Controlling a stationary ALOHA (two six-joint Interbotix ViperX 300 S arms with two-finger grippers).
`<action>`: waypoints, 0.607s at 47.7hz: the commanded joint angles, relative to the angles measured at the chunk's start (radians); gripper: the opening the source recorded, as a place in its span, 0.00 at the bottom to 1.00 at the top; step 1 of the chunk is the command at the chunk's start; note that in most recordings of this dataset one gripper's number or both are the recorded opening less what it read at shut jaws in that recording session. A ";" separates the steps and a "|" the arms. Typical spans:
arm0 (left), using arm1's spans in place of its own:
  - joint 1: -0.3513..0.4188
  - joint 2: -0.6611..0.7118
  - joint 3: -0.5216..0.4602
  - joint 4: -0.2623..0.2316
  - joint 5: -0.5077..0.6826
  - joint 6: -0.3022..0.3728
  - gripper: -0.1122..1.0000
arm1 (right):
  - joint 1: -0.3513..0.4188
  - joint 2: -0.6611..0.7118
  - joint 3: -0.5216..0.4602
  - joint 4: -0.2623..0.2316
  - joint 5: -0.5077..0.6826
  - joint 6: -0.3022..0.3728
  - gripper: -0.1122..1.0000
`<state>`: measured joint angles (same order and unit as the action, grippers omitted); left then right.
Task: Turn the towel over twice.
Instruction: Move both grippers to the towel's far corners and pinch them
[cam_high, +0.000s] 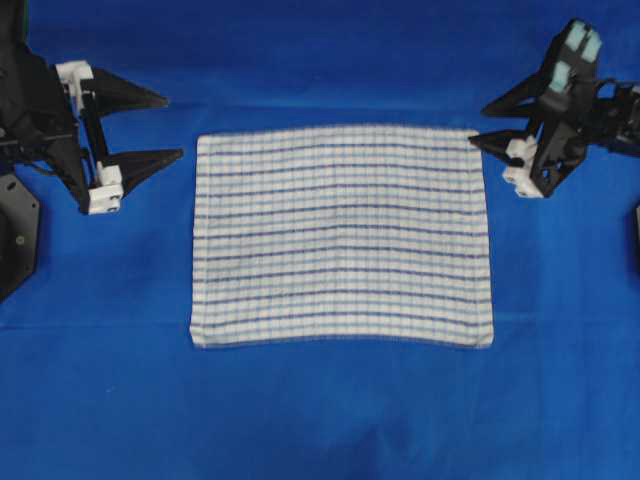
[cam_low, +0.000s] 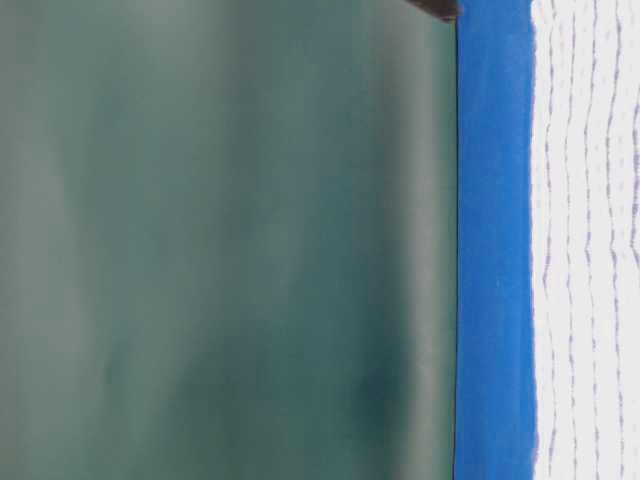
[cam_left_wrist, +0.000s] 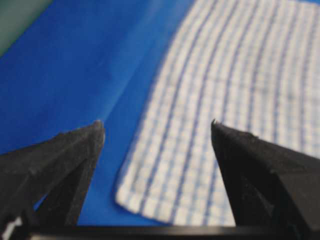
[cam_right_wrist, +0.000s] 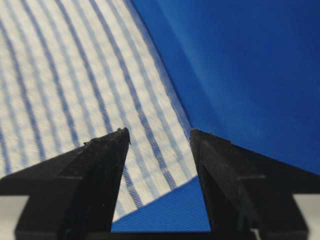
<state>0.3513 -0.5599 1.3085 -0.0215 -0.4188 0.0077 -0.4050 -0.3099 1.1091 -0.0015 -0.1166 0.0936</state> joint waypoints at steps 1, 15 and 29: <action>0.026 0.071 0.000 -0.002 -0.043 -0.002 0.84 | -0.012 0.038 -0.021 -0.003 -0.025 -0.002 0.63; 0.040 0.339 -0.048 -0.002 -0.150 -0.002 0.84 | -0.032 0.176 -0.025 -0.003 -0.098 -0.002 0.63; 0.064 0.583 -0.127 -0.003 -0.178 0.000 0.82 | -0.055 0.242 -0.025 -0.003 -0.110 -0.002 0.62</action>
<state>0.4050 -0.0138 1.2088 -0.0215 -0.5860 0.0061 -0.4541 -0.0614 1.0983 -0.0031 -0.2163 0.0936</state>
